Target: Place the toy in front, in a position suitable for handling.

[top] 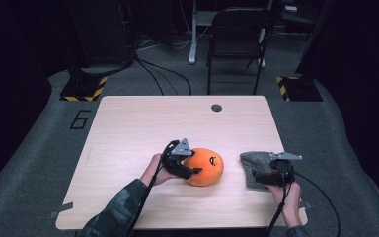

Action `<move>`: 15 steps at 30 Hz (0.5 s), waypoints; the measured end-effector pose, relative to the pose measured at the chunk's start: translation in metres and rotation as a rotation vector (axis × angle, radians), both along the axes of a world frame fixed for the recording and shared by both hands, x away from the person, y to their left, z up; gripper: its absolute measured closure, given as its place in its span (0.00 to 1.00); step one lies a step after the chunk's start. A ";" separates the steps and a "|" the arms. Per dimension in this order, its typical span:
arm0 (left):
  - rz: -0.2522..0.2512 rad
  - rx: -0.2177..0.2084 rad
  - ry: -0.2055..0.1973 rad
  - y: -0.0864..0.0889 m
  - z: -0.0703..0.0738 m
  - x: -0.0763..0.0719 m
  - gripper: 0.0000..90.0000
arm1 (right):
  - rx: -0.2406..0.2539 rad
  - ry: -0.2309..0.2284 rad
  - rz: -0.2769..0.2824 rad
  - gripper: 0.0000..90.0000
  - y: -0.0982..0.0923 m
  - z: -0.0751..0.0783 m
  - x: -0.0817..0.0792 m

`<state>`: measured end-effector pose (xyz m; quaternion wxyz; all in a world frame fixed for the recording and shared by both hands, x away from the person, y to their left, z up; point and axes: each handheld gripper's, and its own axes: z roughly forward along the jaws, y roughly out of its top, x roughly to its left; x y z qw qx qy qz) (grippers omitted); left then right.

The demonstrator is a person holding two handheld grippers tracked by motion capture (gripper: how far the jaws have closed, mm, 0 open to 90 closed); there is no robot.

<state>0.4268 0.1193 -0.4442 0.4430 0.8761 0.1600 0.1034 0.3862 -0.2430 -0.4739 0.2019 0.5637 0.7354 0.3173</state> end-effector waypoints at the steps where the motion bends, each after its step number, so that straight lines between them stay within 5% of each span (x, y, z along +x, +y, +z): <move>1: 0.008 -0.016 0.001 0.003 0.002 -0.001 0.25 | 0.002 -0.001 -0.001 0.09 0.000 0.000 0.000; 8: 0.101 -0.072 -0.024 0.029 -0.001 -0.019 0.16 | -0.002 0.005 0.010 0.09 0.000 -0.002 0.001; 15: 0.180 -0.050 0.018 0.051 -0.021 -0.030 0.12 | -0.007 0.008 0.001 0.10 -0.002 -0.004 0.002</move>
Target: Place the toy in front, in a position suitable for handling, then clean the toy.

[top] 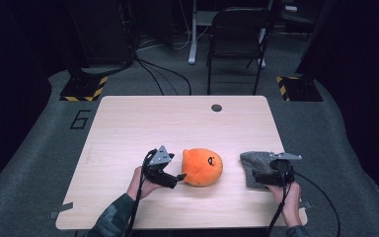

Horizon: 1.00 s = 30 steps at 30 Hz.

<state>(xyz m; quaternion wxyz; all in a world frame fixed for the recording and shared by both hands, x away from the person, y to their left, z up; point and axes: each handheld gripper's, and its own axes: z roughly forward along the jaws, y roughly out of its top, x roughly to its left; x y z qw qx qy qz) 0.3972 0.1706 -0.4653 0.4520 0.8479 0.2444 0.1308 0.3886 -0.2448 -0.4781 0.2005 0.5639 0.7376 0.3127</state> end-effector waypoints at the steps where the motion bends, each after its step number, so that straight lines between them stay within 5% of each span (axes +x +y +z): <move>1: 0.004 -0.002 -0.003 0.001 0.000 -0.002 0.12 | 0.000 0.001 0.000 0.10 0.000 0.000 0.000; 9: -0.006 0.011 -0.024 -0.004 0.003 -0.008 0.12 | -0.005 0.014 -0.002 0.10 0.003 -0.002 -0.001; 30: 0.005 0.053 -0.019 -0.018 -0.018 -0.016 0.22 | -0.007 0.012 -0.002 0.07 0.004 -0.005 0.005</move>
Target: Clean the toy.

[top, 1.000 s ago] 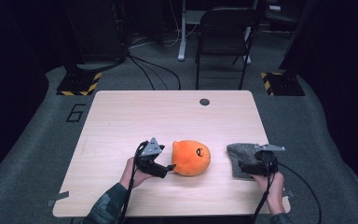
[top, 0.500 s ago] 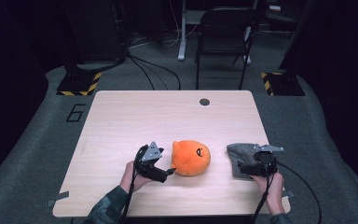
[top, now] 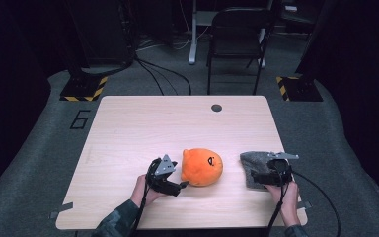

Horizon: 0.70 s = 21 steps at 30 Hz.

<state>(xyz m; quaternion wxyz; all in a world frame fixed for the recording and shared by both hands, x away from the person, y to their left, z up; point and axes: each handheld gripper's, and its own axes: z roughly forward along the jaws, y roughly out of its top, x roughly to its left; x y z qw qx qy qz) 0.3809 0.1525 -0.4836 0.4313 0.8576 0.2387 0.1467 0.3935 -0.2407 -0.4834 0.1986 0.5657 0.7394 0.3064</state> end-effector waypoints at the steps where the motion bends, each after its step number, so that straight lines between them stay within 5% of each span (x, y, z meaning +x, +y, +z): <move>1: -0.007 0.000 0.003 -0.001 -0.001 0.000 0.24 | -0.008 -0.001 -0.003 0.06 0.001 0.000 0.001; 6: 0.000 0.017 -0.010 -0.008 -0.005 -0.002 0.25 | -0.005 0.025 -0.027 0.02 0.003 -0.004 0.014; 13: 0.014 -0.015 -0.001 -0.008 -0.007 0.003 0.18 | -0.029 0.060 -0.028 0.00 0.004 -0.014 0.024; 21: -0.009 0.025 -0.006 -0.014 -0.012 0.003 0.31 | -0.060 0.103 -0.033 0.11 0.002 -0.025 0.029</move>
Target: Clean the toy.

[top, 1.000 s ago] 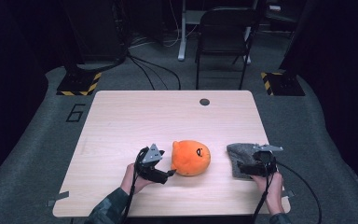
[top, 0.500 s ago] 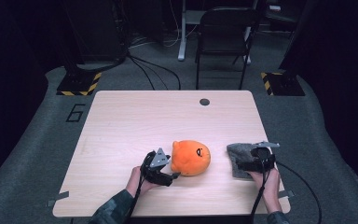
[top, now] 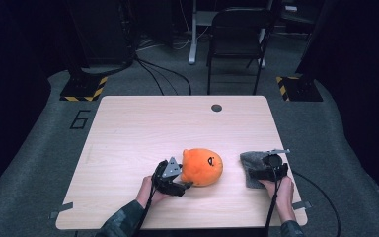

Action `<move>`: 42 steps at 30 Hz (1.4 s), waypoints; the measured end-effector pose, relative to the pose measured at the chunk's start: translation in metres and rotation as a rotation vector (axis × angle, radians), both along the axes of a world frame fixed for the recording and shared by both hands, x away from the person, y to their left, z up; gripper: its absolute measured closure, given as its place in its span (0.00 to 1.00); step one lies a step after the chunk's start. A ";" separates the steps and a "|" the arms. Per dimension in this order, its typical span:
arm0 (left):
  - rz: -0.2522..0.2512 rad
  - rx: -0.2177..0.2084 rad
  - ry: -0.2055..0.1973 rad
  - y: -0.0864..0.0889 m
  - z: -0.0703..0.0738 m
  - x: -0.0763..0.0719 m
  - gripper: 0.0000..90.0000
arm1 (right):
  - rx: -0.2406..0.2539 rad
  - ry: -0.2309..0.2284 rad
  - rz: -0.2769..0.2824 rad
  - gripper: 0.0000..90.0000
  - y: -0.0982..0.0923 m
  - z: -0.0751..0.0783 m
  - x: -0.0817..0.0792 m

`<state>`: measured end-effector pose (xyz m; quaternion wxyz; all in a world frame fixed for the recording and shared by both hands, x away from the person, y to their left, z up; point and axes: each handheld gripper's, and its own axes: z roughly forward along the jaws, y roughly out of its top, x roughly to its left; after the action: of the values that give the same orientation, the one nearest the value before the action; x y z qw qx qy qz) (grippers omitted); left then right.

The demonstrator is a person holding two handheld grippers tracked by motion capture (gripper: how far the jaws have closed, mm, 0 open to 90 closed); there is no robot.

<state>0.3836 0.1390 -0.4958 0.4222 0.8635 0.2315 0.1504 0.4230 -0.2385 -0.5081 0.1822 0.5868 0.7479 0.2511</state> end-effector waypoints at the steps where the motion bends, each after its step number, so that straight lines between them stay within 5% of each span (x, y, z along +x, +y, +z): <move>1: 0.004 -0.003 0.008 0.000 0.000 0.000 0.34 | -0.009 0.007 0.000 0.13 0.001 0.000 0.000; 13: 0.027 -0.017 0.036 -0.001 0.001 -0.002 0.66 | 0.004 -0.051 0.098 0.79 0.011 0.003 -0.011; 20: 0.038 -0.022 0.044 -0.001 0.001 -0.003 0.68 | 0.050 -0.061 0.102 0.83 0.009 0.011 -0.014; 27: 0.044 -0.028 0.041 0.000 0.002 -0.003 0.68 | 0.166 -0.187 0.139 0.82 0.020 0.059 -0.025; 32: 0.042 -0.024 0.032 -0.001 0.003 -0.004 0.68 | 0.196 -0.220 0.225 0.82 0.056 0.086 -0.032; 42: 0.041 -0.021 0.022 -0.002 0.004 -0.005 0.68 | 0.187 -0.209 0.373 0.82 0.134 0.107 -0.030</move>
<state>0.3787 0.1375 -0.4923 0.4255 0.8556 0.2553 0.1472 0.3926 -0.1047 -0.4011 0.1542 0.4237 0.7939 0.4080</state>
